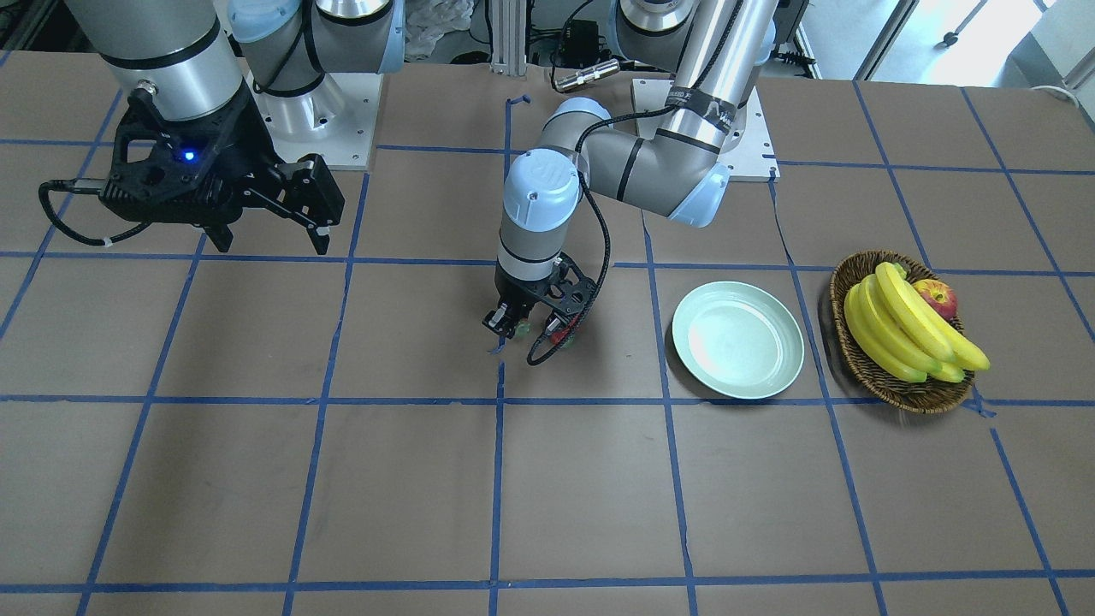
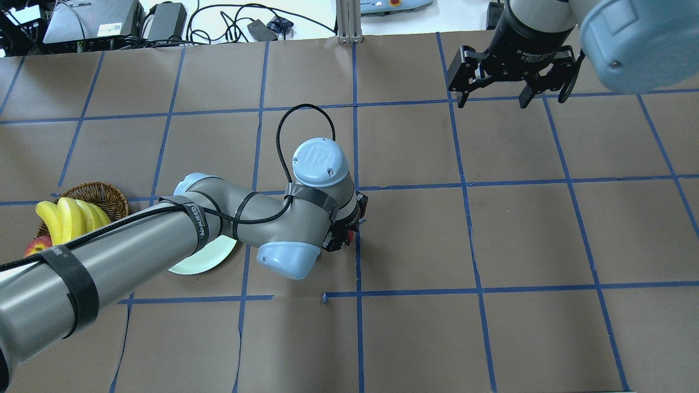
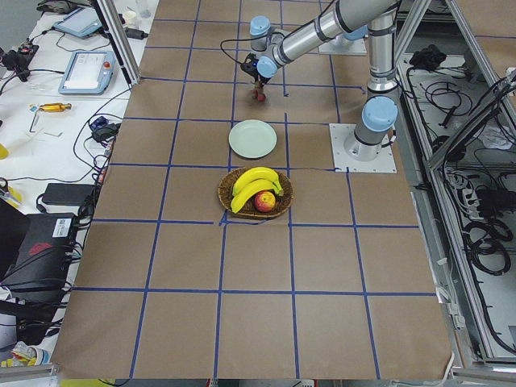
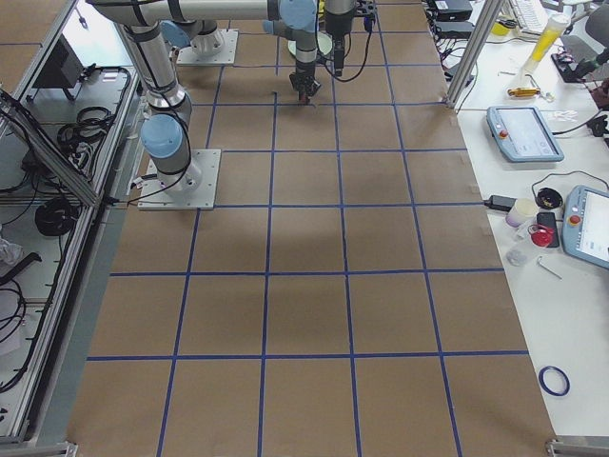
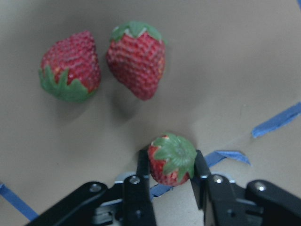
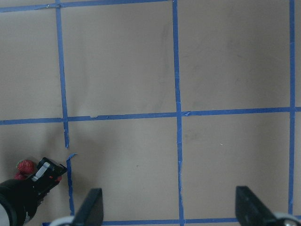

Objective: Collect all strawberries into plate
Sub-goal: 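Carry the strawberry onto the pale green plate and open the left gripper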

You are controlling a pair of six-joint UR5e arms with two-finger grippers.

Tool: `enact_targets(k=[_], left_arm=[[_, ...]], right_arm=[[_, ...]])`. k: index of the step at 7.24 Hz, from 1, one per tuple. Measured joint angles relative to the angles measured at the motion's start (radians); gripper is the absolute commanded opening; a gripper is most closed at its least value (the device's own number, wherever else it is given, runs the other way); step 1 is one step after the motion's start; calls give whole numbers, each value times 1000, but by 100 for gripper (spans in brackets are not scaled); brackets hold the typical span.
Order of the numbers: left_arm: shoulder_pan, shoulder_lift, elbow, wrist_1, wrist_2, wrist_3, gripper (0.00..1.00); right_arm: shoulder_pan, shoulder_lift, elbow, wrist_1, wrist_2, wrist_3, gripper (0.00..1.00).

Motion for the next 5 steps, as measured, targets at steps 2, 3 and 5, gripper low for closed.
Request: enact_targets(k=[2, 3, 5], left_arm=[[21, 34, 56, -33, 98, 151, 0], [57, 61, 63, -56, 120, 251, 0], [154, 130, 31, -141, 145, 516, 0]], right_arm=[[0, 0, 0, 0, 0, 0, 100], [0, 0, 1, 0, 0, 0, 100], [0, 0, -1, -2, 0, 0, 100]])
